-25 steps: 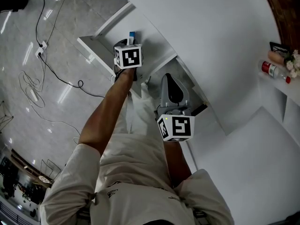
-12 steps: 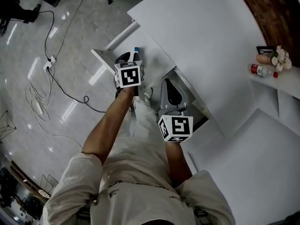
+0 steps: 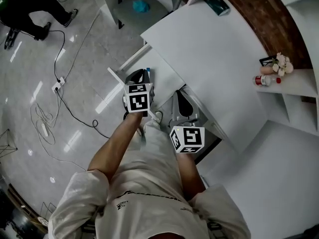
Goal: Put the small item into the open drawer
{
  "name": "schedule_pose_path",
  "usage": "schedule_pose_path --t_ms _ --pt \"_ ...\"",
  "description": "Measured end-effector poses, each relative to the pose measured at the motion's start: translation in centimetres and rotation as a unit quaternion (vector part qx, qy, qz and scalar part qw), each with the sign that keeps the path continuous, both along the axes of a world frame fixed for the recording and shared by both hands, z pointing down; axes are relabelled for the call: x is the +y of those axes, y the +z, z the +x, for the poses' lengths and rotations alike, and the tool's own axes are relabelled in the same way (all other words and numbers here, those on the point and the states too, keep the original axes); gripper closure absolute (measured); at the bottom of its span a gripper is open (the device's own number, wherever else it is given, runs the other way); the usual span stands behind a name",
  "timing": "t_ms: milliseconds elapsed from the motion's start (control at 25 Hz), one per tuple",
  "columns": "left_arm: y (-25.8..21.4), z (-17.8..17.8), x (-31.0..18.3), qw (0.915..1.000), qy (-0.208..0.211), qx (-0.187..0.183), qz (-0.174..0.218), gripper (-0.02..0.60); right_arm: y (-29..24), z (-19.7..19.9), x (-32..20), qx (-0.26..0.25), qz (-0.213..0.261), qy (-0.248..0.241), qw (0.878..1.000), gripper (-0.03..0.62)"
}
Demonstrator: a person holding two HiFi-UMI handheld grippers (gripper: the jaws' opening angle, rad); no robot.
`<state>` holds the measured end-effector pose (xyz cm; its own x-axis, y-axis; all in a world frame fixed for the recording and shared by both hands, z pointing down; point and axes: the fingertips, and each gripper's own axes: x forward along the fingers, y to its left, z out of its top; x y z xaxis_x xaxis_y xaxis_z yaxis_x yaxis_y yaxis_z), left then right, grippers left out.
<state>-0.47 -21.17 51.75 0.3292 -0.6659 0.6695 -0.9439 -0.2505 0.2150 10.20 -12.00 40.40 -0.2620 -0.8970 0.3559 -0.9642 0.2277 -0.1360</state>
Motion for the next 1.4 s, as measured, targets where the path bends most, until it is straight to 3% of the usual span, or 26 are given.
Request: schedule_pose_path --t_ms 360,720,1200,1400 --pt "-9.8 -0.8 2.5 0.9963 0.022 0.039 0.072 0.584 -5.8 -2.1 1.3 0.005 0.043 -0.006 0.999 0.595" --pt "-17.2 -2.8 4.5 0.9869 0.029 0.067 0.143 0.584 -10.9 -3.8 1.9 0.016 0.083 -0.005 0.996 0.595" --pt "-23.1 -3.4 9.0 0.9704 0.050 0.110 0.209 0.584 -13.6 -4.9 3.1 -0.008 0.104 -0.003 0.995 0.597" --pt "-24.0 -4.0 9.6 0.9664 0.049 0.104 0.230 0.584 -14.4 -5.3 2.9 -0.010 0.113 -0.004 0.993 0.597"
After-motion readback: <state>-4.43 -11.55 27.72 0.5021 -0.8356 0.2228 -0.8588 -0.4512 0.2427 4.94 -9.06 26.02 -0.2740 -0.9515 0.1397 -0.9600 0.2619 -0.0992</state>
